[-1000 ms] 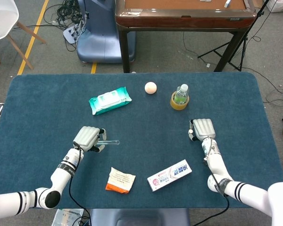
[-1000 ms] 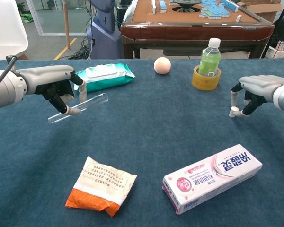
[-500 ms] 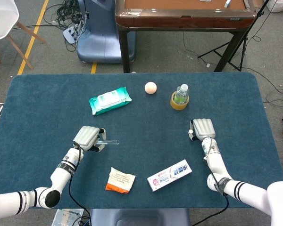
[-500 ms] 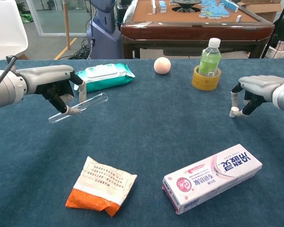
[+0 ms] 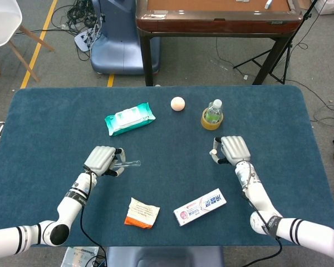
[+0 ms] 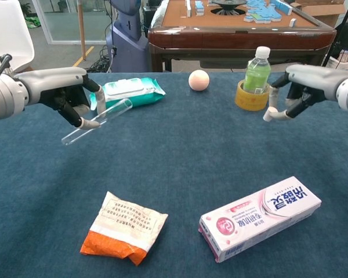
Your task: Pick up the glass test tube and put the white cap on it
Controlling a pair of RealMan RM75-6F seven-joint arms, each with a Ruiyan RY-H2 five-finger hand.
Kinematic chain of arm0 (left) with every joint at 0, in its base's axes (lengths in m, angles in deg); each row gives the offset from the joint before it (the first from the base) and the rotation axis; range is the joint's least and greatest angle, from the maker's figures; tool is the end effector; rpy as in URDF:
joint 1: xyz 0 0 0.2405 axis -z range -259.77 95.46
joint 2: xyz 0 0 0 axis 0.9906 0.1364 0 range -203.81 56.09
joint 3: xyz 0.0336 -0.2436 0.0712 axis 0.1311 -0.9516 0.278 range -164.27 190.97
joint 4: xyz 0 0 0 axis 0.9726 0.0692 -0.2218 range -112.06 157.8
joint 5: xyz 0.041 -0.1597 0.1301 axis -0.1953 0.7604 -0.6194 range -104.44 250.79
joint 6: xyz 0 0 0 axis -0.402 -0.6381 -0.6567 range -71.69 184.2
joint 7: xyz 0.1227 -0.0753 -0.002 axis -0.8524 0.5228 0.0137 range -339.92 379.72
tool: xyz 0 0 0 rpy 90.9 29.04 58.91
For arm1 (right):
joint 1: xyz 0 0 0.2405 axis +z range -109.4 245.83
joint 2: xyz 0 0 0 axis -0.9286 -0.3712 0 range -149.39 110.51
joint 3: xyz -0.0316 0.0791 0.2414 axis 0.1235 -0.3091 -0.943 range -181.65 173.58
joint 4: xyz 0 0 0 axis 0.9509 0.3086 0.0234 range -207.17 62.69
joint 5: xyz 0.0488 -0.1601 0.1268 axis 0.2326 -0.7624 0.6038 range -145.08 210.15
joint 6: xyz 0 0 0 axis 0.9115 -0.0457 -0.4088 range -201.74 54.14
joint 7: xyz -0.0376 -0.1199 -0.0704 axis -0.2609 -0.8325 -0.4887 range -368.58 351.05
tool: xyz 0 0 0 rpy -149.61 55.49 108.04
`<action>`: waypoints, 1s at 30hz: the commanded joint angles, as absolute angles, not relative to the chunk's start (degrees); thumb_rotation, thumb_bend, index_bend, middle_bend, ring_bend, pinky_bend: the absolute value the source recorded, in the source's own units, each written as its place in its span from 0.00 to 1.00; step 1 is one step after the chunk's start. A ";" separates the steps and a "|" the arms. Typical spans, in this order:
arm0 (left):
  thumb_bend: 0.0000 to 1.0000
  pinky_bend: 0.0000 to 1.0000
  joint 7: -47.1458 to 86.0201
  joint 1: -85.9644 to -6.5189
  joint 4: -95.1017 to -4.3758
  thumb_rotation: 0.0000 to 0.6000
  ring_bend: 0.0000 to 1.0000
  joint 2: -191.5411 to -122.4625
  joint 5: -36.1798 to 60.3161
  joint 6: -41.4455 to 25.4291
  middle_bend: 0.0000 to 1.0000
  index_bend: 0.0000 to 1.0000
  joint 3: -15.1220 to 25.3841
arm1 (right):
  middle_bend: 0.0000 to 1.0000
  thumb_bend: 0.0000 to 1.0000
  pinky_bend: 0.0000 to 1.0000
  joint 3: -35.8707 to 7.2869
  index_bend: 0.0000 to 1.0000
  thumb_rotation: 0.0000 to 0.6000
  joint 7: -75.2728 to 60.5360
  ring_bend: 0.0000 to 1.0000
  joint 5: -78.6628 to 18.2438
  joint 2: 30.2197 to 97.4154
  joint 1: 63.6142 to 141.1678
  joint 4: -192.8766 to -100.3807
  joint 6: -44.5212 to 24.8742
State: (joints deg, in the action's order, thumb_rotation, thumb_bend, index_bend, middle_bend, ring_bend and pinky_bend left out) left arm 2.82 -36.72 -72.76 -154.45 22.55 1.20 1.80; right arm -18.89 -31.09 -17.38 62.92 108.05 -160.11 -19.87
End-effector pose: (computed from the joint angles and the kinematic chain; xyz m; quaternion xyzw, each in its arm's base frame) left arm -0.1341 0.3487 0.0194 -0.6950 -0.4657 -0.3781 0.3964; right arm -0.1835 -0.3627 0.0291 0.6712 -0.4555 0.3405 0.4755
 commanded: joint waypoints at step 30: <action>0.32 1.00 8.58 -32.34 -80.73 1.00 0.96 -156.10 29.48 2.96 0.92 0.56 -3.53 | 0.97 0.39 1.00 -21.63 0.57 1.00 -24.23 1.00 -29.16 55.19 111.02 -186.31 -14.53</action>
State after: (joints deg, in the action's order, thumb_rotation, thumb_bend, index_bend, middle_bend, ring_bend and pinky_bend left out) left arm 8.62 -32.39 -80.69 -156.05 29.44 3.01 -3.49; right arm -21.77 -24.08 -29.31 55.05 110.88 -186.32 -14.56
